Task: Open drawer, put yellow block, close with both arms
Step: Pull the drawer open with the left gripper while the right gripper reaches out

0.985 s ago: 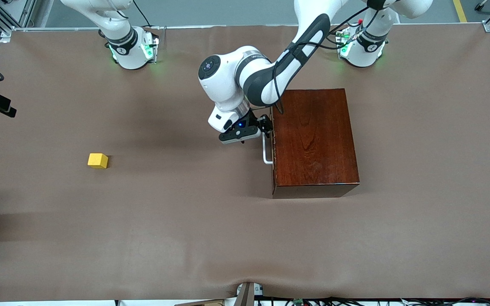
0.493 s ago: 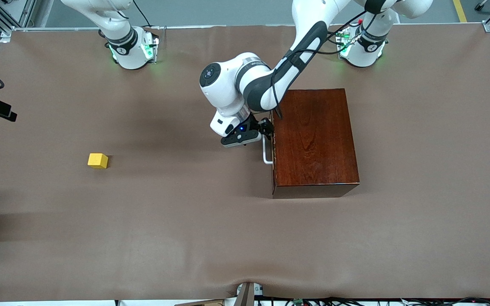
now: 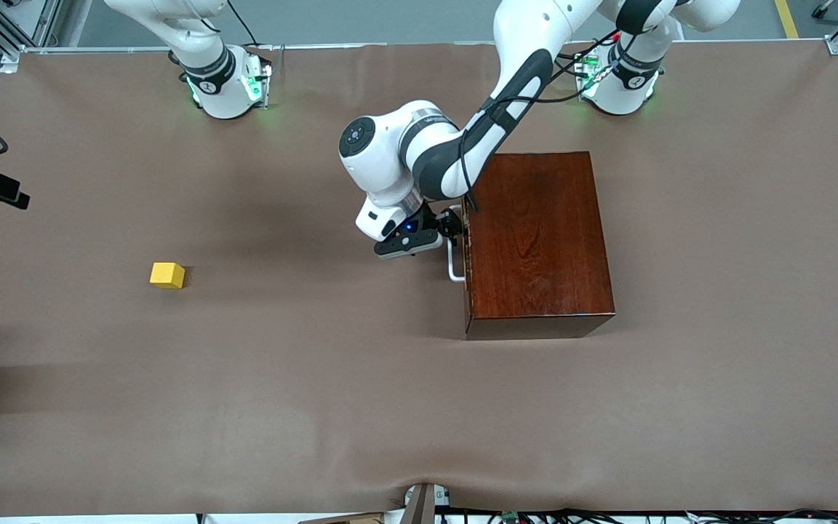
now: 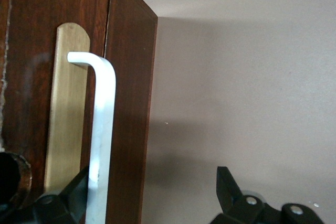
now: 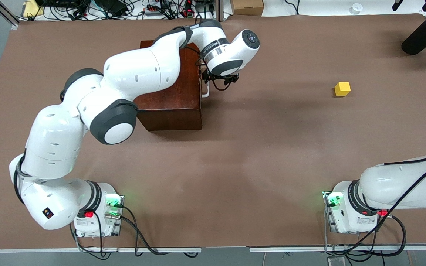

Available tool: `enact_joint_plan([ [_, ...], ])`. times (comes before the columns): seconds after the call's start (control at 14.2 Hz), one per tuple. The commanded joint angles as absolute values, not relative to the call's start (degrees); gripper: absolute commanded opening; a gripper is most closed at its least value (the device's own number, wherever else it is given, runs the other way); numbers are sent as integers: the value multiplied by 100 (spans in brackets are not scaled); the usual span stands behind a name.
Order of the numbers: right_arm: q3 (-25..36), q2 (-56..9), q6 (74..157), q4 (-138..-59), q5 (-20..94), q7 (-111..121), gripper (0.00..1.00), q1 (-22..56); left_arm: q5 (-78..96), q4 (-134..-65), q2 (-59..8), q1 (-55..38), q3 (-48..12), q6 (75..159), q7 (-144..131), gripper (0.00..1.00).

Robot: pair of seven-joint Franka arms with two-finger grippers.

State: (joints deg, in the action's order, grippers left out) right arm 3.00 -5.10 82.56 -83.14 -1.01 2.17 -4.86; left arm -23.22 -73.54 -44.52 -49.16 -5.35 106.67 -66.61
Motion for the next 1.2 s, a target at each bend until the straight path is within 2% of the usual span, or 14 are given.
enact_joint_plan([
  [0.0, 211, -554, 8235, -8227, -141, 255, 100, -624, -2303, -6996, -4658, -4992, -571, 10819, -6951, 100],
  [0.77, 202, -747, 8499, -8270, 70, 193, 100, -843, -2294, -6908, -4763, -5142, -624, 11556, -7496, 100],
  [1.13, 211, -1335, 8499, -8314, 17, -394, 100, -835, -2294, -6891, -4843, -5229, -606, 11838, -7743, 100],
])
